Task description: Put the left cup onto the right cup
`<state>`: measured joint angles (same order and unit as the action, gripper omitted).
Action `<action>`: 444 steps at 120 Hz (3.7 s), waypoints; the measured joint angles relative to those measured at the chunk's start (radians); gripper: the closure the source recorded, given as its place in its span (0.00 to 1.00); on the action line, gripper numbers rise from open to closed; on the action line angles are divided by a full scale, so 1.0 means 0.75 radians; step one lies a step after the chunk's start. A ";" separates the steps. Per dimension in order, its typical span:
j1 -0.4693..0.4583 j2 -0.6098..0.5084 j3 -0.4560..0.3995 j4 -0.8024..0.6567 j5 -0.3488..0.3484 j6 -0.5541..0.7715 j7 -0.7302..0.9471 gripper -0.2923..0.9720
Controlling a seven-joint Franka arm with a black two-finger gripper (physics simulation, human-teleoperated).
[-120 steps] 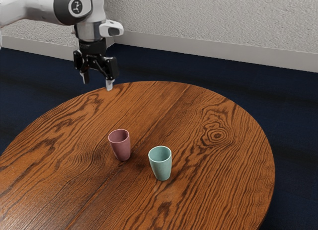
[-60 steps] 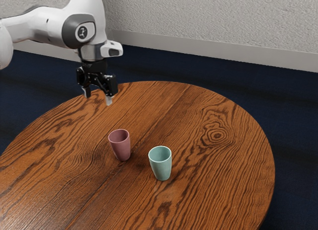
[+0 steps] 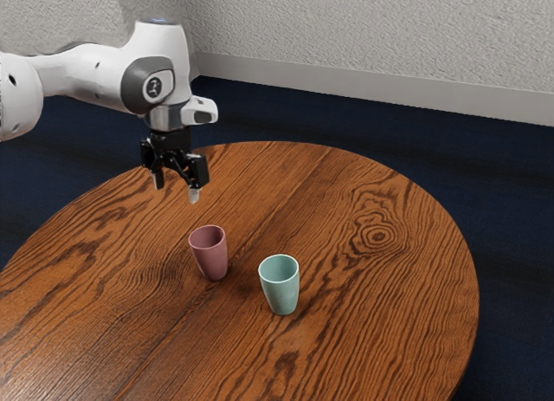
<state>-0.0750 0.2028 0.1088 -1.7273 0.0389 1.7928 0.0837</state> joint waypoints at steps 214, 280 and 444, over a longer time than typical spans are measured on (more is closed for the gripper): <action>0.057 0.226 -0.002 -0.032 -0.012 0.241 0.029 0.23; 0.053 0.257 -0.003 -0.025 -0.030 0.259 0.003 0.23; 0.045 0.301 -0.002 -0.025 -0.044 0.271 -0.056 0.47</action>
<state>-0.0414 0.4289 0.1074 -1.7461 0.0061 1.9963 0.0419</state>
